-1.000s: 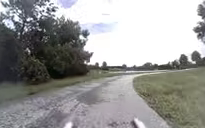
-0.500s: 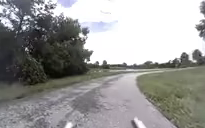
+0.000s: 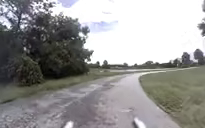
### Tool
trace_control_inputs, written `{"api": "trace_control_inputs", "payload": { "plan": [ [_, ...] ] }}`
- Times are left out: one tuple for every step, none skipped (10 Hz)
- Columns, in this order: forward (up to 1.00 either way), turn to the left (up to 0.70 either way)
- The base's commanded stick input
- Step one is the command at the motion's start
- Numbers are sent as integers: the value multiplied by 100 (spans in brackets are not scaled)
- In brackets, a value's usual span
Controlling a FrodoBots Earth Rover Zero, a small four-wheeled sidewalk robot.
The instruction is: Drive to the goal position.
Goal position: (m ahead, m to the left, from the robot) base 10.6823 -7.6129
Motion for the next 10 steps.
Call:
{"api": "trace_control_inputs", "payload": {
  "plan": [
    [70, -10],
    [70, 0],
    [70, 0],
    [70, 0],
    [70, 0],
    [70, 0],
    [70, 0],
    [70, 0],
    [70, 0],
    [70, 0]
  ]
}}
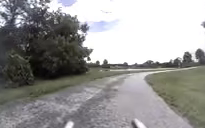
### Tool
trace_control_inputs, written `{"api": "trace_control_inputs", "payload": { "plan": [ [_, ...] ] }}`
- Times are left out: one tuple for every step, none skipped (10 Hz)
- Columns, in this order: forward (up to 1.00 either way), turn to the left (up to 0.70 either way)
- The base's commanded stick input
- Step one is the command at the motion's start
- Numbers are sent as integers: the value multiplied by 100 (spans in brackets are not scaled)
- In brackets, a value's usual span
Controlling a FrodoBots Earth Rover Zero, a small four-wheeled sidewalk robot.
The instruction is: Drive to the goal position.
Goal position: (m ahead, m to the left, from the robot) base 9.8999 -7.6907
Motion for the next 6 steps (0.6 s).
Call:
{"api": "trace_control_inputs", "payload": {
  "plan": [
    [70, 0],
    [70, 0],
    [70, 0],
    [70, 0],
    [70, 0],
    [70, 0]
  ]
}}
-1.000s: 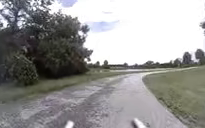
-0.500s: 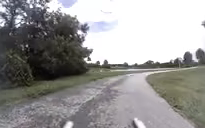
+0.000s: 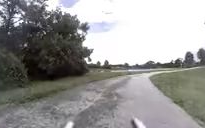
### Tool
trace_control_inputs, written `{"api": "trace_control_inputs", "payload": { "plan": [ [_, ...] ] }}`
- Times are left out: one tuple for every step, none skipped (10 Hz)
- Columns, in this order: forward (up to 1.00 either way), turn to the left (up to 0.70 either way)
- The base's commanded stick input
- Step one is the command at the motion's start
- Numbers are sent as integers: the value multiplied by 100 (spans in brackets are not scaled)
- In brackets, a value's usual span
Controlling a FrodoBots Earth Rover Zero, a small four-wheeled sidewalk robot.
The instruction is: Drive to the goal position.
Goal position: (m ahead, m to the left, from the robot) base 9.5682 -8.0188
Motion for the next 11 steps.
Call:
{"api": "trace_control_inputs", "payload": {
  "plan": [
    [70, 0],
    [70, 0],
    [70, 0],
    [70, 0],
    [70, 0],
    [70, -3],
    [70, -17],
    [70, -31],
    [70, -23],
    [70, -6],
    [70, 0]
  ]
}}
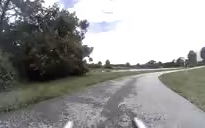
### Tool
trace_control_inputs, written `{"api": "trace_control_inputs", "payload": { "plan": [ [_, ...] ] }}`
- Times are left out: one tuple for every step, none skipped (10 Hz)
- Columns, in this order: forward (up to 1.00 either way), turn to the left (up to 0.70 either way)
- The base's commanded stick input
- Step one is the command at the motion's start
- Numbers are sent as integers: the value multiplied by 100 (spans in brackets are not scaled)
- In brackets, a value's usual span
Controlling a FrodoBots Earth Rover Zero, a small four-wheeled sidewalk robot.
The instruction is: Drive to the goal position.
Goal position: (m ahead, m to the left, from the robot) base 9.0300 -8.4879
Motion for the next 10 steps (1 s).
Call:
{"api": "trace_control_inputs", "payload": {
  "plan": [
    [70, 0],
    [70, 0],
    [70, 0],
    [70, -11],
    [70, -26],
    [70, -35],
    [70, -35],
    [70, -35],
    [70, -35],
    [70, -35]
  ]
}}
